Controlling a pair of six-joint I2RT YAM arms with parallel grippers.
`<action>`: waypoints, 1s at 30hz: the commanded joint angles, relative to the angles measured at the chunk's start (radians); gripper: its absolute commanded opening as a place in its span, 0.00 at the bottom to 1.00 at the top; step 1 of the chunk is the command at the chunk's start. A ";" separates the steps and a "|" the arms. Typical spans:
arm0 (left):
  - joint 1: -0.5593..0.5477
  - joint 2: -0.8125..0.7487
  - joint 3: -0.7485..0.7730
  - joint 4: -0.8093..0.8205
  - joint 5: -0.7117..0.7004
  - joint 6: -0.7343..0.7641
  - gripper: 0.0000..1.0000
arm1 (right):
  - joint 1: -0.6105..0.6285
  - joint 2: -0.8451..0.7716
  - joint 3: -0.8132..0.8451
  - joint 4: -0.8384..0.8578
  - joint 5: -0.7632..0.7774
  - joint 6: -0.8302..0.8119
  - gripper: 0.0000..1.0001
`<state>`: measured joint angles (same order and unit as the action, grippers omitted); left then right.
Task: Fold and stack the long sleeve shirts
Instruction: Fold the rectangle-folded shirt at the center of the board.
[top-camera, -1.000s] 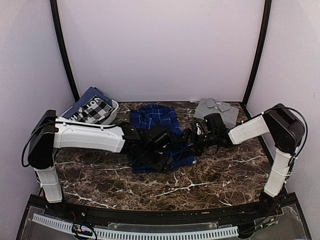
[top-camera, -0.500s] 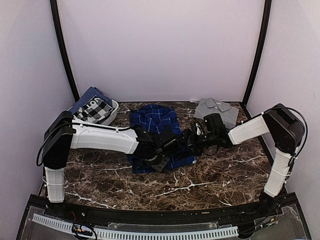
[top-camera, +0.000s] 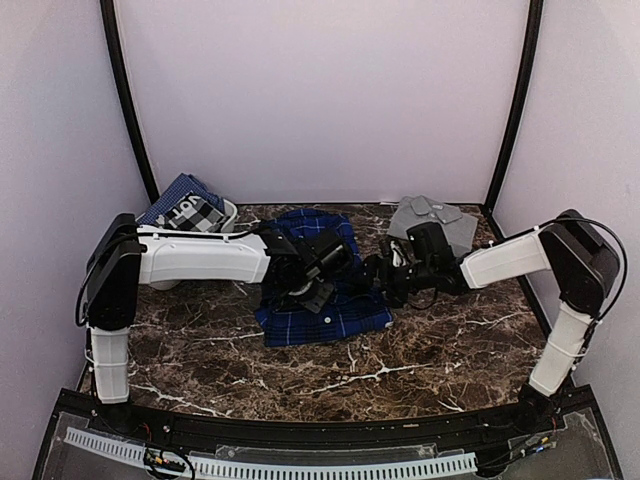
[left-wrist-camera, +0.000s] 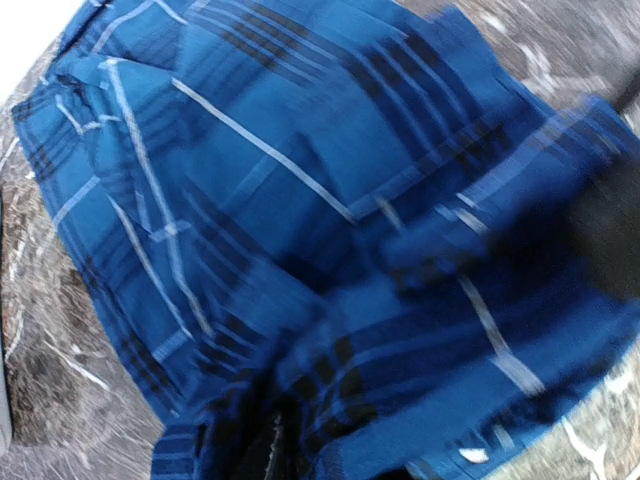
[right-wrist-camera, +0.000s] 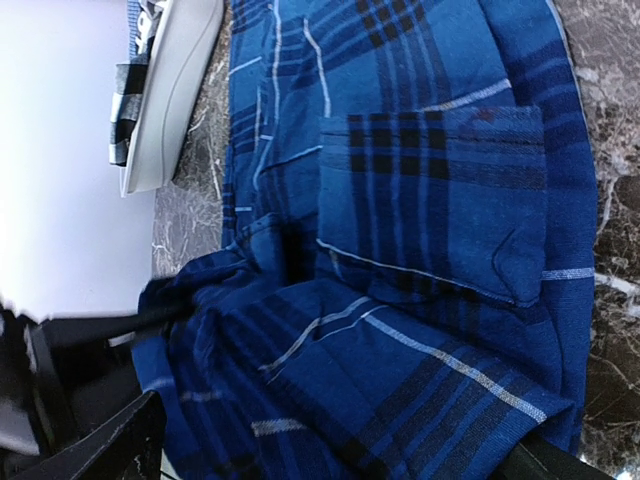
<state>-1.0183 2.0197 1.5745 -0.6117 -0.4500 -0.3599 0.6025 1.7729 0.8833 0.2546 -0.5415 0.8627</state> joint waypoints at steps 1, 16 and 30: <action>0.068 -0.011 0.041 0.075 0.021 0.068 0.21 | 0.008 -0.061 -0.017 0.012 0.019 -0.025 0.99; 0.247 0.165 0.242 0.153 0.119 0.125 0.49 | 0.008 -0.153 -0.026 -0.022 0.068 -0.095 0.99; 0.340 -0.020 0.188 0.056 0.173 -0.155 0.75 | 0.071 -0.062 0.186 -0.346 0.369 -0.348 0.71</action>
<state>-0.7013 2.1555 1.8858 -0.5346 -0.3447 -0.3965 0.6628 1.6756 1.0195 0.0051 -0.2974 0.5922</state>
